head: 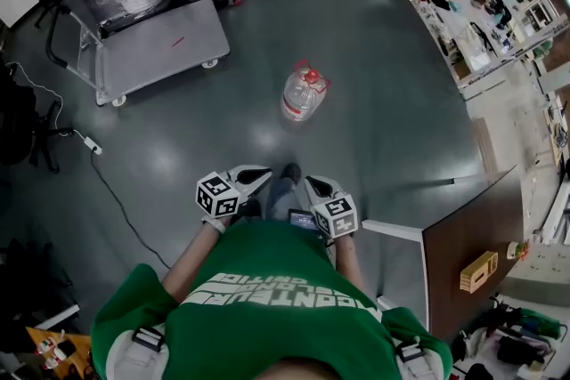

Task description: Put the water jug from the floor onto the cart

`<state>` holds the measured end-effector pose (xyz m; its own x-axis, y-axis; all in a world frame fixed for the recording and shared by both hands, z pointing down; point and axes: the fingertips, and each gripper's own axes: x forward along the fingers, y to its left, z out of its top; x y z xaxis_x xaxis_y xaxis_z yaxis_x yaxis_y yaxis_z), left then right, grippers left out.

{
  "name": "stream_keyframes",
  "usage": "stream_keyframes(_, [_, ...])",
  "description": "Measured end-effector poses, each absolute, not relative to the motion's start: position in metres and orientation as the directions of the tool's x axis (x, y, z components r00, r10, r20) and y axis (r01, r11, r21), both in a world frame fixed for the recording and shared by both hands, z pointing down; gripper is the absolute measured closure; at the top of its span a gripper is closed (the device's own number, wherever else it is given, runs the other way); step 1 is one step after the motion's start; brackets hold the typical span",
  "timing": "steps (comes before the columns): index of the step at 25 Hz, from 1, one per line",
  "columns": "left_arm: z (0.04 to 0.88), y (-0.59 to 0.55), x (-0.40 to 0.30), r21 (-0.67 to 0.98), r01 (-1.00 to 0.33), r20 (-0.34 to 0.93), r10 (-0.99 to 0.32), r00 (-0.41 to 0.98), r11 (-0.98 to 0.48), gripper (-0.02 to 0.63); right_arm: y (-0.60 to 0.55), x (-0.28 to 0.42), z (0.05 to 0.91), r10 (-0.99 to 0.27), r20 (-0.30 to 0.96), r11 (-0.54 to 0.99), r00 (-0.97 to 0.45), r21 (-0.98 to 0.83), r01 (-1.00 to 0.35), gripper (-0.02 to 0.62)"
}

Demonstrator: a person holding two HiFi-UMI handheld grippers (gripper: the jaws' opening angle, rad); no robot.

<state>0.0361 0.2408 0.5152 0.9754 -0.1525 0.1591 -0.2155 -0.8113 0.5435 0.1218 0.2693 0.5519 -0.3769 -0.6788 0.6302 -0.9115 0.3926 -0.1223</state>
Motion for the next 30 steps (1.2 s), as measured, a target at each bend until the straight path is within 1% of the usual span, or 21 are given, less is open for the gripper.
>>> stream_keyframes(7, [0.514,0.243,0.046,0.541,-0.21,0.161,-0.145,0.976,-0.814,0.597,0.273,0.128,0.556,-0.675,0.636,0.378,-0.374,-0.138,-0.915,0.607])
stream_keyframes(19, [0.521,0.234,0.039,0.543,-0.255,0.194,-0.176,0.965,-0.8,0.597,0.262,0.125,0.557,-0.667,0.632,0.402,-0.394,-0.139,-0.905,0.609])
stream_keyframes(26, [0.523,0.234,0.052,0.549,-0.237,0.192,-0.154,0.969,-0.802,0.597,0.266,0.137,0.563,-0.668,0.64,0.379,-0.379,-0.146,-0.914,0.609])
stream_keyframes(30, [0.531,0.234,0.061,0.561,-0.211,0.203,-0.115,0.972,-0.8,0.597,0.267,0.144,0.564,-0.675,0.645,0.349,-0.358,-0.149,-0.925,0.607])
